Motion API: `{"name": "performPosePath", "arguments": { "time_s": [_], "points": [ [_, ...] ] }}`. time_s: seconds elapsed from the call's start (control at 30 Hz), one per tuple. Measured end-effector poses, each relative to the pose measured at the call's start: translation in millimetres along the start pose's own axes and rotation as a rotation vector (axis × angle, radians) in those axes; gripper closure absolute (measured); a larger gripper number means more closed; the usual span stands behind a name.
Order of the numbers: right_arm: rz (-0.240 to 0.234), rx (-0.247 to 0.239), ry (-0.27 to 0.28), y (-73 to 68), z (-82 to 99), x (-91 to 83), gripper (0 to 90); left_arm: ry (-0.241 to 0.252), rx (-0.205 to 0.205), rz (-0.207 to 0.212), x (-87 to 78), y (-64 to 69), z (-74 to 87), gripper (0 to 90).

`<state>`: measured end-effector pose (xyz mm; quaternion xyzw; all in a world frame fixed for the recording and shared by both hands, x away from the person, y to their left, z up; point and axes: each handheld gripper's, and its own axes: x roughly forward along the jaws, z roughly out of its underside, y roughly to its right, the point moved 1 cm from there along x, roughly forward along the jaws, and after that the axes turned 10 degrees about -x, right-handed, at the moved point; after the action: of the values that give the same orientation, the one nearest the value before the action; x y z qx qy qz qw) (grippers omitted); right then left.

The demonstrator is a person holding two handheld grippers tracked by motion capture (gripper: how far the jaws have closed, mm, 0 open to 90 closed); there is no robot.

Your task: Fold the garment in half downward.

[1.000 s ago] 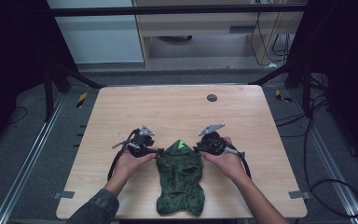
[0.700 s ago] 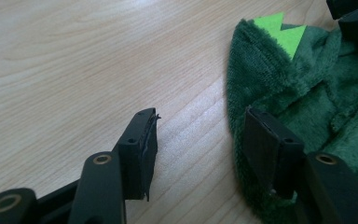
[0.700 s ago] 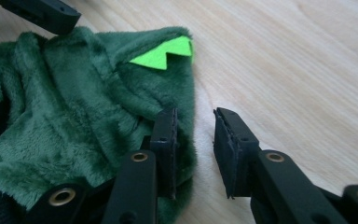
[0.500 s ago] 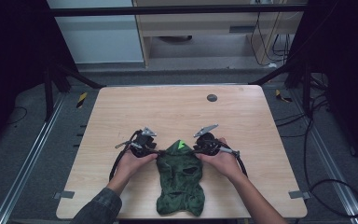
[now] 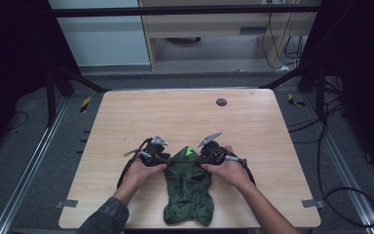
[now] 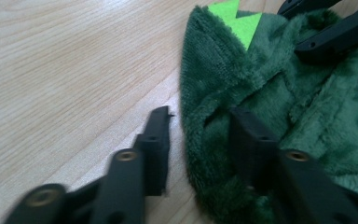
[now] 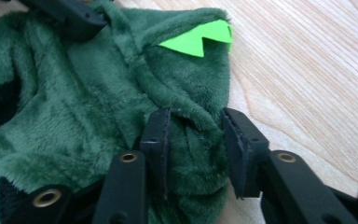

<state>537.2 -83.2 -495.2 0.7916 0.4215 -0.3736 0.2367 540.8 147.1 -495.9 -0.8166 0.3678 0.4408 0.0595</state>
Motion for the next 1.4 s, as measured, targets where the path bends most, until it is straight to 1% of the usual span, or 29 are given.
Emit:
{"name": "performPosePath", "arguments": {
  "time_s": [0.13,0.17,0.2,0.23,0.27,0.3,0.33,0.37,0.4,0.43,0.5,0.57,0.67,0.7,0.77,0.87,0.93,0.97,1.07,1.13,1.17,1.2,1.33,1.4],
  "points": [
    [0.006,-0.022,-0.014,-2.4,-0.7,-0.6,69.2,-0.012,0.014,-0.001,-0.1,2.6,0.4,74.4],
    [0.006,-0.022,-0.014,-2.4,-0.7,-0.6,69.2,-0.013,0.015,0.001,0.0,3.1,0.4,74.4],
    [0.000,-0.021,-0.015,-2.4,-0.7,-0.8,72.2,-0.021,0.017,0.008,0.4,4.4,0.3,78.7],
    [0.000,-0.021,-0.015,-2.4,-0.7,-0.8,72.2,-0.021,0.017,0.008,0.4,4.4,0.3,80.5],
    [-0.001,-0.024,-0.018,-2.1,-0.7,-1.1,76.0,-0.031,0.019,0.015,0.6,4.9,-0.1,82.6],
    [-0.001,-0.024,-0.018,-2.1,-0.7,-1.1,76.0,-0.031,0.019,0.015,0.6,4.9,-0.1,84.4],
    [-0.007,-0.023,-0.021,-2.1,-0.6,-1.4,80.1,-0.037,0.019,0.019,0.5,5.0,-0.3,85.6],
    [-0.007,-0.023,-0.021,-2.1,-0.6,-1.4,80.1,-0.037,0.019,0.019,0.5,5.0,-0.3,86.2],
    [-0.010,-0.021,-0.021,-1.9,-0.7,-1.4,82.7,-0.041,0.026,0.017,0.5,5.4,-0.6,86.9],
    [-0.015,-0.016,-0.021,-1.9,-1.0,-1.5,83.2,-0.043,0.030,0.010,0.4,5.8,-1.0,87.7],
    [-0.013,-0.015,-0.027,-1.9,-1.5,-1.5,83.6,-0.044,0.031,0.008,0.4,5.9,-1.4,88.0],
    [-0.006,-0.025,-0.021,-1.2,-2.9,-2.9,84.3,-0.054,0.047,0.000,-1.2,5.8,-3.2,88.1],
    [-0.001,-0.030,-0.016,-0.8,-5.6,-7.1,84.4,-0.049,0.054,-0.003,-3.9,5.3,-5.4,88.2],
    [-0.002,-0.034,-0.012,-0.3,-6.8,-8.9,84.5,-0.042,0.049,-0.001,-4.4,5.0,-6.1,88.3],
    [0.002,-0.036,-0.009,0.8,-9.3,-12.9,84.6,-0.048,0.055,-0.007,-6.7,3.4,-8.4,88.3],
    [0.007,-0.046,-0.005,3.2,-13.5,-17.7,84.8,-0.038,0.052,-0.004,-9.9,1.7,-11.8,88.5],
    [0.007,-0.044,-0.006,3.3,-14.7,-18.8,84.9,-0.031,0.053,-0.007,-11.4,1.3,-13.5,88.5],
    [0.005,-0.053,-0.003,4.0,-16.6,-20.4,84.9,-0.027,0.053,-0.008,-12.7,0.9,-14.8,88.5],
    [0.014,-0.061,0.007,5.7,-22.3,-24.7,84.9,-0.015,0.061,-0.023,-17.4,-0.2,-20.8,88.5],
    [0.013,-0.063,0.011,6.4,-23.5,-25.0,84.9,-0.010,0.057,-0.023,-18.3,-1.1,-22.8,88.5],
    [0.020,-0.074,0.010,8.3,-26.2,-24.6,84.8,-0.007,0.052,-0.031,-18.7,-2.7,-25.2,88.5],
    [0.020,-0.071,0.014,9.3,-28.0,-24.8,84.9,-0.006,0.052,-0.035,-19.0,-3.2,-26.4,88.5],
    [0.027,-0.082,0.020,9.6,-31.8,-27.3,85.0,0.000,0.057,-0.039,-21.7,-4.0,-30.7,88.4],
    [0.030,-0.087,0.024,9.6,-32.6,-28.2,85.1,0.010,0.051,-0.045,-23.7,-4.9,-32.6,88.4]
  ]
}}
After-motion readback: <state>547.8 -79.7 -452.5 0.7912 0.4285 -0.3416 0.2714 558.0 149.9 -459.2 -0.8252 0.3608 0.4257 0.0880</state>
